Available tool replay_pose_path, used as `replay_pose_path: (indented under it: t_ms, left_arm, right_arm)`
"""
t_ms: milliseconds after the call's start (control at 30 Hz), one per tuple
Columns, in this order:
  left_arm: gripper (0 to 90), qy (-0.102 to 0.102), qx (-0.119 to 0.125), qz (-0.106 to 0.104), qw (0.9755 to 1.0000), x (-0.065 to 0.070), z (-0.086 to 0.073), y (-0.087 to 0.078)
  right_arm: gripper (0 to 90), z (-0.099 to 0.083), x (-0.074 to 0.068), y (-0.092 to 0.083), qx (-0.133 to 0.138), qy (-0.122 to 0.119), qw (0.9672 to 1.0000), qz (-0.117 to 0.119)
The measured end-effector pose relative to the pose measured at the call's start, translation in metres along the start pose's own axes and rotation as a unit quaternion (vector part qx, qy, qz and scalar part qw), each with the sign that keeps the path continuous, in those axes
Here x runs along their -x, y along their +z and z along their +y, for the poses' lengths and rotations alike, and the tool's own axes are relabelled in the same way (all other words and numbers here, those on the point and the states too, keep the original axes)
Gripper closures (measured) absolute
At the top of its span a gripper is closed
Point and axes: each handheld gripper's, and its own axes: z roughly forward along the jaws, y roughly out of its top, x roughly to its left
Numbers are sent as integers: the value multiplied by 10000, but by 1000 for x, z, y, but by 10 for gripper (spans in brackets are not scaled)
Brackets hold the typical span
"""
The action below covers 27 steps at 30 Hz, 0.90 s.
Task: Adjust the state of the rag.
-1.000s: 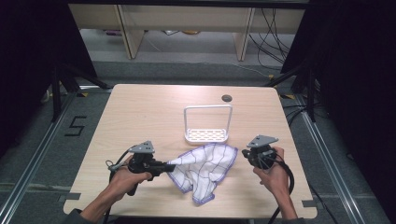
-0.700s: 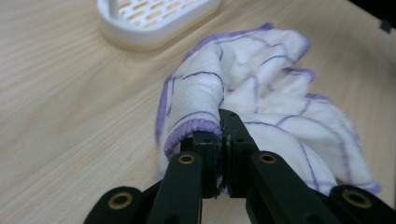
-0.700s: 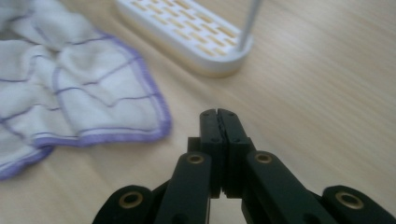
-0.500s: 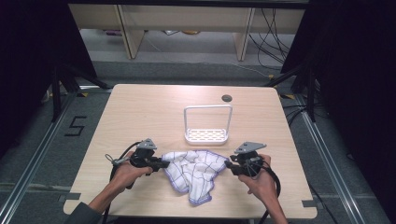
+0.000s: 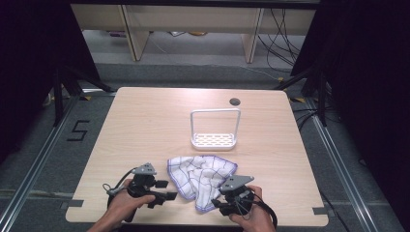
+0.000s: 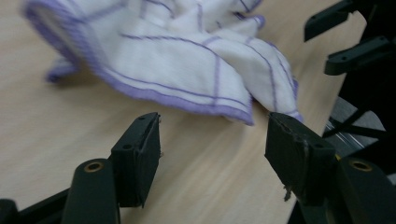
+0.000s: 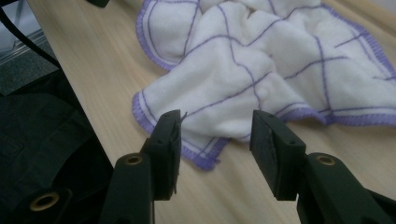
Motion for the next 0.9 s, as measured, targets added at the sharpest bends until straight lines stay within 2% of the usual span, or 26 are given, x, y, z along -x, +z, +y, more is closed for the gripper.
replay_pose_path:
  t_ms: [67, 167, 267, 300, 367, 467, 533, 567, 600, 633, 667, 733, 800, 867, 900]
  left_arm:
    - [340, 87, -134, -113, 9998, 6, 1, 9]
    - [345, 126, -190, -134, 9996, 12, 2, 20]
    - [365, 146, -201, -150, 9996, 14, 4, 27]
    - [381, 83, -127, -88, 9998, 16, 4, 30]
    - [391, 98, -126, -84, 9998, 15, 5, 33]
    - [498, 174, -85, -32, 9998, 15, 6, 36]
    - [614, 327, -31, 116, 9994, 13, 6, 38]
    - [659, 395, -19, 190, 9990, 12, 7, 39]
    - [716, 456, 15, 222, 9987, 11, 7, 39]
    - [763, 456, 15, 222, 9987, 11, 7, 39]
    - [763, 548, 16, 236, 9982, 11, 7, 39]
    - [826, 694, -11, 239, 9973, 11, 7, 38]
    - [838, 776, -16, 268, 9966, 12, 7, 37]
    - [844, 802, -17, 303, 9963, 13, 7, 35]
    - [847, 859, -12, 294, 9959, 12, 7, 33]
  right_arm:
    - [534, -3, 0, 2, -63, 78, 9999, 28]
    - [544, -7, 0, 7, -182, 55, 9998, -30]
    - [561, -8, -1, 11, -234, 47, 9997, 14]
    - [566, -9, -1, 13, -275, 14, 9996, 43]
    - [572, -10, -2, 17, -312, 78, 9995, 60]
    - [581, -12, -5, 22, -443, 176, 9988, 107]
    - [604, -11, -4, 24, -482, 86, 9987, 147]
    - [622, -12, -1, 28, -346, -127, 9993, 99]
    - [641, -11, -4, 26, -482, 174, 9986, 145]
    - [641, -11, -4, 26, -482, 174, 9986, 145]
    - [671, -10, -3, 26, -474, 177, 9986, 174]
    - [784, -10, -3, 27, -471, 80, 9988, 116]
    - [868, -9, -2, 29, -388, -298, 9988, 78]
    - [881, -8, -4, 28, -470, -322, 9983, 83]
    - [883, -8, -3, 27, -417, -419, 9982, 77]
